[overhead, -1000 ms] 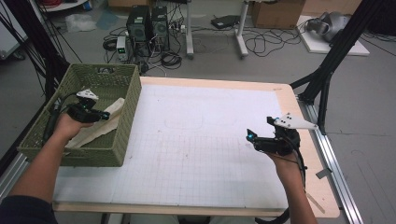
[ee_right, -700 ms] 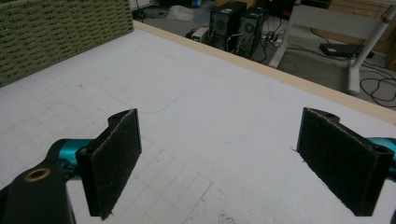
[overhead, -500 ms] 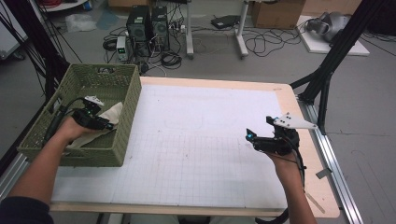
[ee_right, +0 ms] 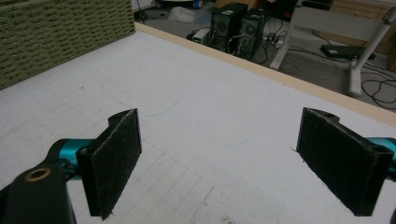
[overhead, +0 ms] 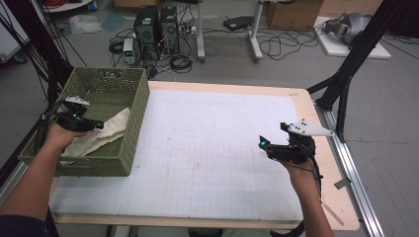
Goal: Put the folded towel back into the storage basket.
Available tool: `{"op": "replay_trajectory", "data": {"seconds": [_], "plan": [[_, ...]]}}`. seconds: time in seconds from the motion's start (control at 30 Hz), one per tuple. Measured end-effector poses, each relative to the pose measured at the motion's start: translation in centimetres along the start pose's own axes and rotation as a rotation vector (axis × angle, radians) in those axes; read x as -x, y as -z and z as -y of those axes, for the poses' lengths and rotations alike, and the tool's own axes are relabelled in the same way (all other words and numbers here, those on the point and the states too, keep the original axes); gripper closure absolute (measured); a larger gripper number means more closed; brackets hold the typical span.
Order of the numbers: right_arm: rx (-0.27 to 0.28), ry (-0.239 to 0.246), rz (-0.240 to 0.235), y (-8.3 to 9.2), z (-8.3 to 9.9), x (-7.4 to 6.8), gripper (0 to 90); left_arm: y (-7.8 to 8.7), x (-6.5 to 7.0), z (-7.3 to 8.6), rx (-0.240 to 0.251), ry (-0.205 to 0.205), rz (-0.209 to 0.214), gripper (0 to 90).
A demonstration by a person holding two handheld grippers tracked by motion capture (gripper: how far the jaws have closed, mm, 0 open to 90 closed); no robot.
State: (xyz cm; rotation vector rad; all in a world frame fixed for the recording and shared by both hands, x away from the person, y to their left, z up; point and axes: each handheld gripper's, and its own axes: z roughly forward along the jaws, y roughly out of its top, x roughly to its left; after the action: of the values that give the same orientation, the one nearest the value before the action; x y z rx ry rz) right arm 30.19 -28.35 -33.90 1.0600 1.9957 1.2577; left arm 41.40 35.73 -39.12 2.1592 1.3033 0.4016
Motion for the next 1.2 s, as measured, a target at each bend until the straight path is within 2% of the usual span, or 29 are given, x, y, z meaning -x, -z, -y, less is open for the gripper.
{"op": "replay_trajectory", "data": {"seconds": [0.03,0.07,0.17,0.23,0.27,0.33,0.37,0.43,0.5,0.53,0.6,0.7,0.77,0.8,0.9,1.03,1.1,1.2], "plan": [[-0.001,0.000,0.000,0.0,0.0,0.0,13.2,-0.1,-0.1,0.1,-0.031,0.008,0.005,82.1],[-0.002,0.001,0.001,-0.1,0.0,0.0,13.2,-0.4,0.0,0.3,-0.080,0.000,-0.003,82.1],[-0.005,-0.002,-0.001,-0.2,0.0,-0.1,13.2,-1.2,0.3,0.5,-0.161,-0.025,0.005,78.4],[-0.006,-0.001,-0.003,-0.2,0.0,-0.1,13.2,-1.3,0.5,0.5,-0.164,-0.038,-0.004,75.2],[-0.005,-0.001,-0.003,-0.2,0.0,-0.1,13.2,-1.2,0.4,0.5,-0.157,-0.027,-0.013,70.6],[-0.001,0.001,-0.003,-0.2,-0.1,-0.1,13.2,-0.6,0.2,0.2,-0.077,0.018,-0.032,59.3],[-0.003,-0.003,-0.002,-0.1,-0.1,-0.1,13.2,-0.2,0.1,0.0,-0.028,0.026,-0.025,56.2],[0.001,-0.002,0.000,-0.1,-0.1,-0.1,13.2,0.7,0.2,-0.3,0.078,0.046,-0.017,50.5],[0.005,-0.003,0.001,0.0,0.0,0.0,13.2,1.6,0.1,-0.7,0.202,0.093,0.021,44.8],[0.004,-0.010,0.002,0.1,0.0,0.0,13.2,2.0,0.2,-0.8,0.248,0.098,0.022,43.7],[0.011,-0.008,0.005,0.2,0.0,0.1,13.2,3.1,0.3,-1.0,0.372,0.134,0.026,40.8],[0.016,-0.012,0.009,0.5,0.0,0.3,13.2,5.0,0.6,-1.1,0.549,0.187,0.019,29.2],[0.022,-0.014,0.013,0.7,0.1,0.4,13.1,6.1,1.1,-1.1,0.632,0.206,0.018,23.4],[0.020,-0.015,0.013,0.9,0.1,0.4,13.1,6.5,1.3,-1.1,0.649,0.207,0.015,20.8],[0.012,-0.009,0.021,1.1,0.4,0.6,12.3,7.7,3.0,-1.2,0.682,0.153,0.004,16.7],[0.000,-0.005,0.039,1.5,0.9,1.0,11.7,8.8,5.7,-1.5,0.754,0.111,0.054,16.6],[-0.026,0.010,0.057,1.6,1.3,1.2,11.4,9.0,7.4,-1.9,0.772,0.075,0.064,16.6],[-0.051,0.015,0.066,1.8,1.9,1.6,11.4,8.7,9.6,-2.6,0.770,0.035,0.068,16.7]]}}
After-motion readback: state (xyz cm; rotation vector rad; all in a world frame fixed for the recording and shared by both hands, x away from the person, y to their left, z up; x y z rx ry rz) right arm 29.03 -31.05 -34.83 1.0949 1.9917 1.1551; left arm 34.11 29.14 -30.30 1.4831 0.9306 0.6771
